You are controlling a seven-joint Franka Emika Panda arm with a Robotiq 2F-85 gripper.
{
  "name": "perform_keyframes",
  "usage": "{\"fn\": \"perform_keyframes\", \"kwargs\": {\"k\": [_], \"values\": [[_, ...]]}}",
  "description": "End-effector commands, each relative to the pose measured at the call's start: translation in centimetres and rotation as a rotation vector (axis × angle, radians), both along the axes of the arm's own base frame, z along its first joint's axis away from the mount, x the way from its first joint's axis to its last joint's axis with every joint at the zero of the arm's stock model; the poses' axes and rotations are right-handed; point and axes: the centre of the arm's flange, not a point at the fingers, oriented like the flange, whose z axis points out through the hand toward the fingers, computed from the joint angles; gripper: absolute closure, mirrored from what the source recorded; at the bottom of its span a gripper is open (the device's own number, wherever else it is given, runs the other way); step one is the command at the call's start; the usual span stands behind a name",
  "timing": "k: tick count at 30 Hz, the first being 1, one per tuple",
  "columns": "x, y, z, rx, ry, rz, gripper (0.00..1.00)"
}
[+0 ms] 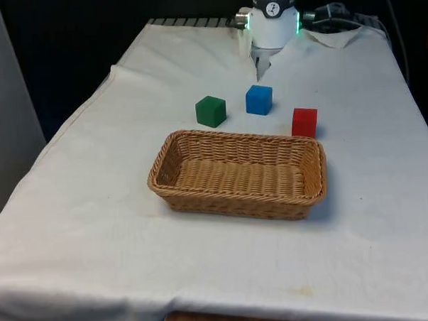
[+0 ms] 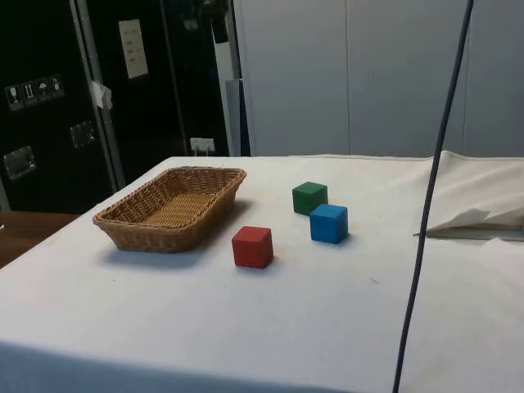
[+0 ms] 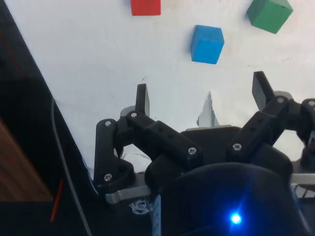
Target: Pick up exactly two blocks and place them into the basket.
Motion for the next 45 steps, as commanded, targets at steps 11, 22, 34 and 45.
{"fn": "perform_keyframes", "kwargs": {"k": [11, 22, 34, 45], "values": [[-0.7, 2.0, -2.5, -0.001, 0.011, -0.011, 0.00], [-3.0, 5.1, -6.7, 0.004, -0.011, -0.029, 0.00], [-5.0, 7.9, -11.2, 0.000, -0.003, -0.029, 0.00], [-5.4, 9.1, -14.7, -0.003, 0.003, -0.020, 0.00]]}}
